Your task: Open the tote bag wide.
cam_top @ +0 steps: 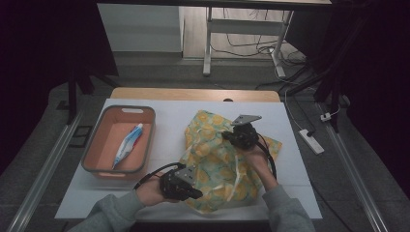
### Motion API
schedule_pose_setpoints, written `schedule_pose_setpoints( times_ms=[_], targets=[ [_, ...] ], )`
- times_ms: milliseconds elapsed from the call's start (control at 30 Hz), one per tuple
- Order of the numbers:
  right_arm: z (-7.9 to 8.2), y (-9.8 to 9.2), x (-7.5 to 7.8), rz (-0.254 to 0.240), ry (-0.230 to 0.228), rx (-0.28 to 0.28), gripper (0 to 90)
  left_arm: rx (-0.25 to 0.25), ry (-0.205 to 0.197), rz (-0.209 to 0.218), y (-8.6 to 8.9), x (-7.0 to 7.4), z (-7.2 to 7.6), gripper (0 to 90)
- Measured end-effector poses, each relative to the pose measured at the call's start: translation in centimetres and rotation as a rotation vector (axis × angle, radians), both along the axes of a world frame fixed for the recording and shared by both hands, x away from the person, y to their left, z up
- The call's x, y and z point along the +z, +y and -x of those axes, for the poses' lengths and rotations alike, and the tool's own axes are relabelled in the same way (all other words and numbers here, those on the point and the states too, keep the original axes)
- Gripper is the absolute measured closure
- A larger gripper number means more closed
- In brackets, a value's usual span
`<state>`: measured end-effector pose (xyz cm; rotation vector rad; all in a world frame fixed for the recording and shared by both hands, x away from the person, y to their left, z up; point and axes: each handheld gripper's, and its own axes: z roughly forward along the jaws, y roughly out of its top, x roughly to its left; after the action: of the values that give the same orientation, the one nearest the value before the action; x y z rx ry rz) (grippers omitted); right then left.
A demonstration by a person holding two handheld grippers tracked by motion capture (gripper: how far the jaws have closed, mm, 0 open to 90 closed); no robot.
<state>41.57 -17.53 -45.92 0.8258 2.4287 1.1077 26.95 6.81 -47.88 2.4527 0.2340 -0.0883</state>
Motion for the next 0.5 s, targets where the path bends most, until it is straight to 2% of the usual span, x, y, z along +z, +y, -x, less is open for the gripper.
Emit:
schedule_pose_setpoints(
  times_ms=[100, 200, 233, 300, 367, 500],
  targets=[
    [-0.6, -0.6, -0.5, -0.009, 0.003, -0.046, 89.8, -0.003, 0.000, -0.001, 0.2, 0.0, 0.1, 88.8],
    [-0.8, -0.6, -0.9, 0.002, 0.007, -0.054, 89.7, -0.002, 0.005, -0.006, 0.4, -0.1, 0.1, 88.7],
    [-0.9, -0.5, -1.3, 0.042, 0.008, -0.063, 89.7, -0.002, 0.008, -0.010, 0.5, -0.1, 0.1, 88.7],
    [-1.0, -0.4, -1.6, 0.058, 0.013, -0.065, 89.7, 0.002, 0.017, -0.014, 0.6, -0.2, 0.0, 88.6],
    [-1.5, -0.4, -2.7, 0.102, 0.034, -0.083, 89.7, 0.006, 0.022, -0.018, 0.8, -0.4, 0.0, 88.5],
    [-1.9, -1.0, -3.6, 0.078, 0.080, -0.097, 89.0, 0.020, 0.020, -0.015, 0.7, -0.6, -0.1, 85.7]
  ],
)
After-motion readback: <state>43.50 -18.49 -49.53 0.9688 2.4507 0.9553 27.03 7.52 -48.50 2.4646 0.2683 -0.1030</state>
